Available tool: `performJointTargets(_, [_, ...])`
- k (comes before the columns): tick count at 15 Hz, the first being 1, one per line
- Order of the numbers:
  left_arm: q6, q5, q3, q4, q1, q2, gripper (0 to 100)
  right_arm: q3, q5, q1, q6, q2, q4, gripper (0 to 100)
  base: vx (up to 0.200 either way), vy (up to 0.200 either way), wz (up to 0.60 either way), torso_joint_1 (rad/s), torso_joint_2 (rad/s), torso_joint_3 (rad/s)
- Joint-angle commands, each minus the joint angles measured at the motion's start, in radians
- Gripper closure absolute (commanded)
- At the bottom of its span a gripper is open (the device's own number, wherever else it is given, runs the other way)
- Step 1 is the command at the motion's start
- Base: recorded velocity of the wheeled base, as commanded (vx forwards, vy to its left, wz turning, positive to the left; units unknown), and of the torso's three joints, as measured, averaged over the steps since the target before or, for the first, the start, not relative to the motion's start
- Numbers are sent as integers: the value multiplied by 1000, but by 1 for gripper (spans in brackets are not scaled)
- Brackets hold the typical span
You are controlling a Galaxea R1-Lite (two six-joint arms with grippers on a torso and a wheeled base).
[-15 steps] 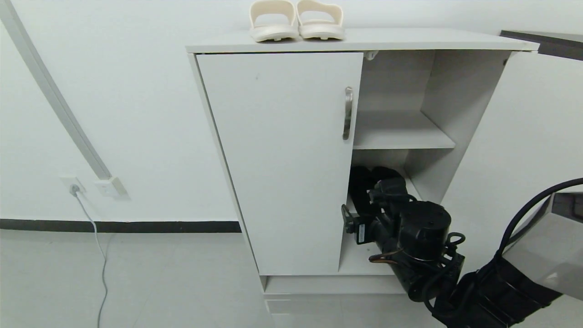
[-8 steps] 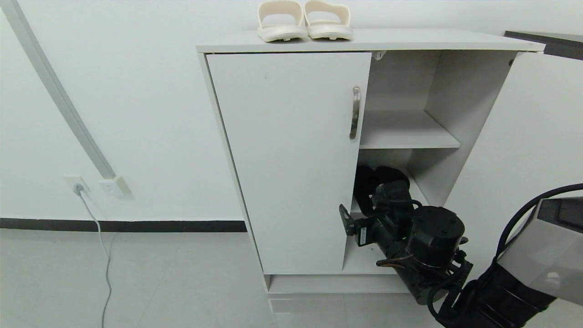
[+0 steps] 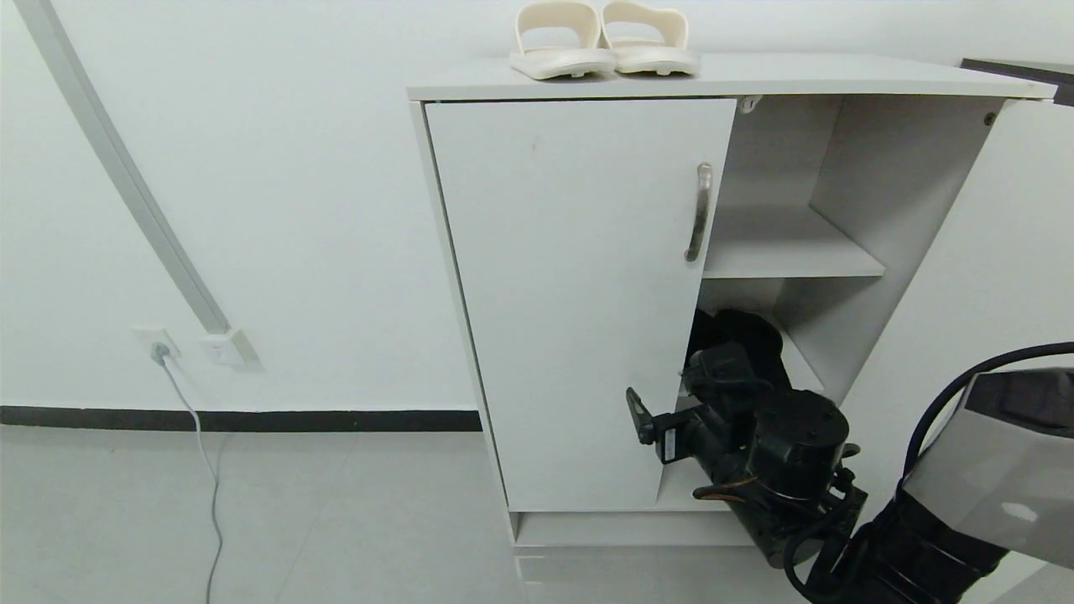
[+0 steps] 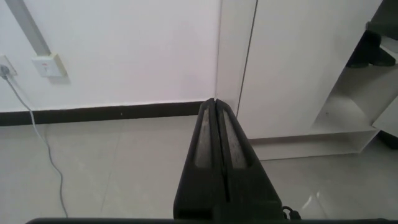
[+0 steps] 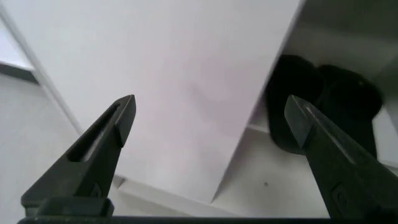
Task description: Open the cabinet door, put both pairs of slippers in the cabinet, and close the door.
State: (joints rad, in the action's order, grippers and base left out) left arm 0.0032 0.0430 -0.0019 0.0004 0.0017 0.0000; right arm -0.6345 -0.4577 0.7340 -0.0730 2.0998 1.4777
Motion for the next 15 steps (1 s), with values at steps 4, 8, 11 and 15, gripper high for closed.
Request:
performJointTargets(4, [-2,0,0,1,0,0,100,19,28,2,-30,40,76,0,0,0,0,0,0,0])
performJointTargets(8, [0,0,0,1,0,0,100,30,50,2,-36,40,90,0,0,0,0,0,0,0])
performJointTargets(11, [0,0,0,1,0,0,100,29,51,11,-39,34,90,0,0,0,0,-1,-53,-58])
performJointTargets(15, [0,0,0,1,0,0,100,27,60,45,-39,-20,76,0,0,0,0,24,-281,-340])
